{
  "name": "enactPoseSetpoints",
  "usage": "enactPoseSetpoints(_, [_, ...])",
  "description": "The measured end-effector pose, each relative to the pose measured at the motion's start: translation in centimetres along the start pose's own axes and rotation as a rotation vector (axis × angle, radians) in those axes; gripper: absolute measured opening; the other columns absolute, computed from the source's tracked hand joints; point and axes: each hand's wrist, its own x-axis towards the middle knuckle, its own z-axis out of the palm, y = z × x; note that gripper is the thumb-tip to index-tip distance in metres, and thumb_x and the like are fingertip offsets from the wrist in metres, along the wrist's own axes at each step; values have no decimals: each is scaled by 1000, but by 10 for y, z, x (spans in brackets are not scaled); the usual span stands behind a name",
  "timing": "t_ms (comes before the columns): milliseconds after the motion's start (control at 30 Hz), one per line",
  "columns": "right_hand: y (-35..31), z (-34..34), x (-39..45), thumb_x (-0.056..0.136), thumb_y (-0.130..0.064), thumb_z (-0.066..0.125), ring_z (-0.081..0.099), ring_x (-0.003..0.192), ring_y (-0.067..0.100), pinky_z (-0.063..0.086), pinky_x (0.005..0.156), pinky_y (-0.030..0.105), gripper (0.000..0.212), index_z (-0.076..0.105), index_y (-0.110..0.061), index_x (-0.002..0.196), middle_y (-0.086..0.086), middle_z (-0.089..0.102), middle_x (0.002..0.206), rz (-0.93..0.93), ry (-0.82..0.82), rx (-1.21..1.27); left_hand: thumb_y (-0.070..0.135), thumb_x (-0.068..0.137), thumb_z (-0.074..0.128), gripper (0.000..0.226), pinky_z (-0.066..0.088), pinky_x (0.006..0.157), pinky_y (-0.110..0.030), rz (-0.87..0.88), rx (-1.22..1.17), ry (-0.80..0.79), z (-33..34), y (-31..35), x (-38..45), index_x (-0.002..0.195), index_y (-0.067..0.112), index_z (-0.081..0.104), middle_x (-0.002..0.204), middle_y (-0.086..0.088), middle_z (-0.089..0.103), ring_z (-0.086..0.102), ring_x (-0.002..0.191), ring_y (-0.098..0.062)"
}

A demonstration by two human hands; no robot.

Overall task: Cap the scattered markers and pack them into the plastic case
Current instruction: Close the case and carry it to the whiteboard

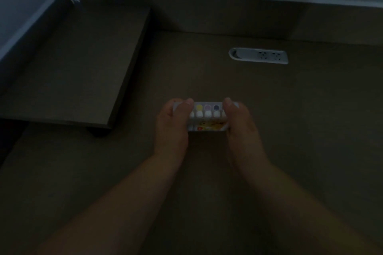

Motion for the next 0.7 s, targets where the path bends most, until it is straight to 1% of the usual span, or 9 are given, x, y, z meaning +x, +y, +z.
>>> enactPoseSetpoints(33, [0, 1, 1, 63, -67, 66, 68, 97, 23, 53, 90, 48, 61, 64, -23, 106, 8, 69, 107, -14, 20, 8, 16, 97, 54, 13, 44, 53, -7, 5, -1, 8, 1, 0, -1, 92, 7, 62, 68, 11, 65, 60, 61, 8])
enactPoseSetpoints(100, [0, 1, 2, 73, -57, 66, 70, 88, 20, 55, 81, 42, 40, 65, -23, 93, 6, 70, 96, -29, 39, 22, 16, 97, 54, 13, 43, 53, -7, 5, 2, 10, 2, 1, -2, 92, 7, 62, 69, 11, 64, 59, 61, 9])
enactPoseSetpoints(200, [1, 1, 0, 89, -42, 62, 70, 83, 14, 52, 73, 32, 23, 64, -20, 94, 3, 70, 93, -36, 61, 9, 14, 98, 52, 19, 42, 54, -4, 8, 34, 3, 2, 1, -3, 80, 19, 57, 61, 34, 60, 57, 61, 16])
enactPoseSetpoints(300, [-1, 3, -2, 92, -38, 58, 68, 76, 4, 50, 66, 23, 22, 63, -18, 97, -3, 68, 88, -60, 101, -13, 15, 98, 53, 23, 43, 54, -4, 1, 25, -3, 2, 1, -5, 78, 24, 55, 59, 39, 58, 57, 60, 18])
enactPoseSetpoints(367, [-1, 5, -3, 92, -38, 58, 67, 76, 4, 49, 64, 20, 22, 62, -17, 98, -5, 66, 87, -62, 123, -31, 16, 98, 52, 21, 43, 53, -4, -11, 10, -13, 3, 2, -5, 79, 23, 56, 60, 39, 58, 58, 61, 17])
enactPoseSetpoints(467, [1, 6, -3, 93, -34, 58, 63, 65, -2, 48, 59, 17, 18, 61, -16, 91, -5, 63, 80, -86, 146, -28, 14, 98, 52, 15, 43, 51, -5, -11, -8, 5, 4, 3, -4, 86, 11, 59, 58, 31, 61, 59, 59, 13])
enactPoseSetpoints(533, [-1, 7, -5, 94, -32, 57, 61, 60, -5, 47, 56, 14, 19, 60, -13, 92, -3, 62, 81, -87, 151, -42, 14, 97, 53, 13, 43, 51, -6, -10, -20, 19, 5, 3, -3, 90, 7, 60, 59, 26, 63, 59, 58, 10])
enactPoseSetpoints(633, [-2, 7, -5, 94, -33, 56, 61, 61, -5, 46, 54, 13, 20, 61, -13, 95, -3, 63, 83, -78, 157, -41, 16, 97, 53, 17, 44, 52, -7, -17, -2, 30, 4, 2, -3, 81, 15, 59, 60, 29, 63, 59, 60, 11])
enactPoseSetpoints(700, [-2, 7, -4, 94, -32, 56, 61, 61, -4, 46, 56, 15, 19, 61, -14, 93, -4, 63, 82, -82, 162, -58, 22, 96, 56, 18, 45, 55, -10, -8, 15, 45, 3, 1, -3, 78, 20, 60, 66, 22, 66, 60, 63, 10])
